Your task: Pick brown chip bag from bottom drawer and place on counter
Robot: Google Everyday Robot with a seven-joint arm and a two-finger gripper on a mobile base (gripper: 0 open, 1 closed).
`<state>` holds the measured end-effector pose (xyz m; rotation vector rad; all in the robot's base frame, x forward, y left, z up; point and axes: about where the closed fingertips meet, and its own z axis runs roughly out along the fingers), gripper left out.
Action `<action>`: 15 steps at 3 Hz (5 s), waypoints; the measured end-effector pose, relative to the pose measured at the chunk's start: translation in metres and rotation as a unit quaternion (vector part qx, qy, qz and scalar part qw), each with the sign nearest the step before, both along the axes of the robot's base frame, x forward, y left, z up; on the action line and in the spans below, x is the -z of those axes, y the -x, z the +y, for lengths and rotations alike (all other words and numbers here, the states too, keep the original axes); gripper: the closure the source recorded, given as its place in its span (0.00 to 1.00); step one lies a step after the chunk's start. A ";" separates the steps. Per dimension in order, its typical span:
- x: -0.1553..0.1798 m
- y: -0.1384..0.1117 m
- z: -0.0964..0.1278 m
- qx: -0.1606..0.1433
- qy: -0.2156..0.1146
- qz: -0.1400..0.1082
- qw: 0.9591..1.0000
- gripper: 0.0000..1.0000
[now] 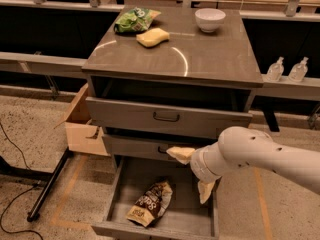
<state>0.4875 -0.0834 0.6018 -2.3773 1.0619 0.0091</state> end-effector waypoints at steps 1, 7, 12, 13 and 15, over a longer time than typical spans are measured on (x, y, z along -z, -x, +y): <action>0.039 -0.026 0.003 0.005 0.016 -0.012 1.000 0.00; 0.277 -0.103 0.044 0.005 0.073 0.037 0.997 0.00; 0.420 -0.102 0.124 -0.102 0.029 0.045 0.993 0.00; 0.440 -0.102 0.135 -0.114 0.017 0.056 0.992 0.18; 0.451 -0.099 0.137 -0.101 -0.018 0.075 0.992 0.65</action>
Offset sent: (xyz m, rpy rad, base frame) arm 0.1073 0.0429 -0.1708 -0.1558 -0.0957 0.1121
